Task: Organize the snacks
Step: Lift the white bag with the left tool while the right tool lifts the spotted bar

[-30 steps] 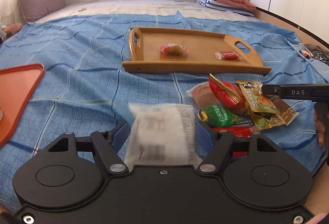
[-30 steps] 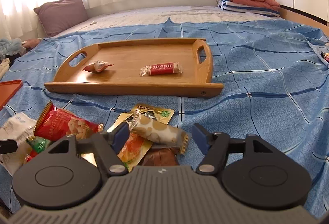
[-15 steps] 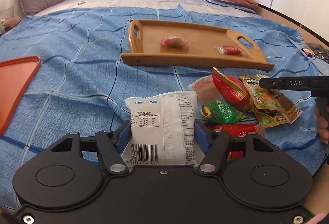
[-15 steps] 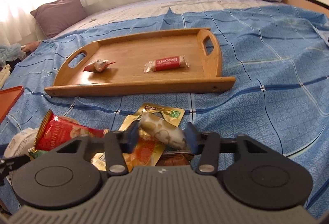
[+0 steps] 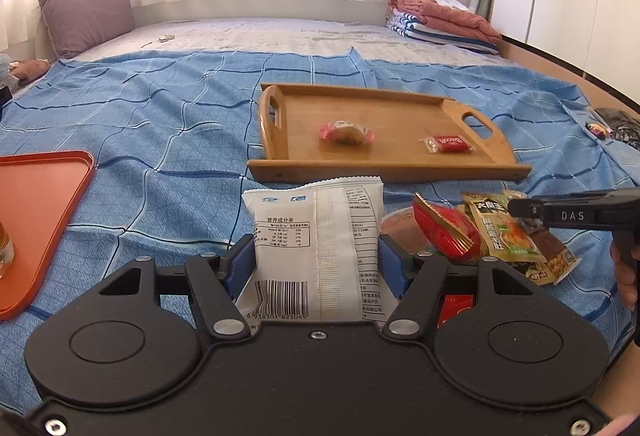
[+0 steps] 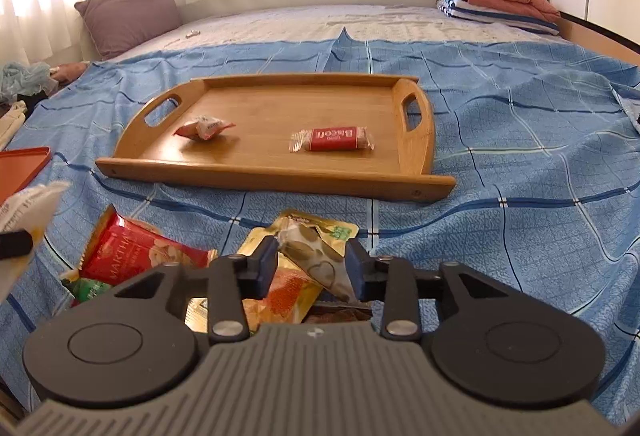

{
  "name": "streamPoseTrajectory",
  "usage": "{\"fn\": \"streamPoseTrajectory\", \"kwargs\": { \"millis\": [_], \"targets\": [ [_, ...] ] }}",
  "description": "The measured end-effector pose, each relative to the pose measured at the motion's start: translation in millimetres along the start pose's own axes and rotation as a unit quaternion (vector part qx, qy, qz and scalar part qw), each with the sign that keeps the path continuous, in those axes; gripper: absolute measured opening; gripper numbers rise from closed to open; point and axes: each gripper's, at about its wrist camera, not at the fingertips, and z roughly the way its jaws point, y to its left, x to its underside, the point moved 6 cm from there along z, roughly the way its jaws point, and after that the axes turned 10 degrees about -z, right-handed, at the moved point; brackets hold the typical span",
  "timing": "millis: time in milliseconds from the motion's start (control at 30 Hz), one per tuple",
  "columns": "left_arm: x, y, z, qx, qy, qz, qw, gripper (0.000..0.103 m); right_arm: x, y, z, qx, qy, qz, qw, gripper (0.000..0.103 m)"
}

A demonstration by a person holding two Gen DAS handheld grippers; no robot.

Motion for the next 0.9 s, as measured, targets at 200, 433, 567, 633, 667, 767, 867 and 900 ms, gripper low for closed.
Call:
{"fn": "streamPoseTrajectory", "kwargs": {
  "millis": [200,433,567,633,667,767,867,900],
  "targets": [
    [0,0,7,0.002,0.010,-0.006,0.9999,0.063,5,0,15,-0.028,0.018,0.022,0.999,0.074],
    [0,-1,11,0.004,0.011,-0.007,0.9999,0.063,13,-21,13,-0.034,0.017,0.091,0.995,0.086],
    [-1,-1,13,0.003,0.011,-0.007,0.9999,0.063,18,-27,7,-0.037,0.021,0.143,0.989,0.088],
    [-1,-2,14,0.004,0.011,-0.010,0.9999,0.063,17,-22,6,-0.024,0.022,0.143,0.989,0.091],
    [-1,-2,14,0.004,0.012,-0.011,0.9999,0.063,16,-18,7,-0.012,0.024,0.137,0.990,0.091],
    [-1,-4,15,0.008,0.014,-0.014,0.9998,0.063,15,-6,13,0.021,0.027,0.125,0.992,0.094],
    [-2,-5,15,0.009,0.012,-0.012,0.9998,0.063,14,1,21,0.036,0.024,0.134,0.990,0.094],
    [-2,-5,14,0.009,0.011,-0.012,0.9998,0.063,14,2,22,0.035,0.020,0.138,0.990,0.090]
  ]
}}
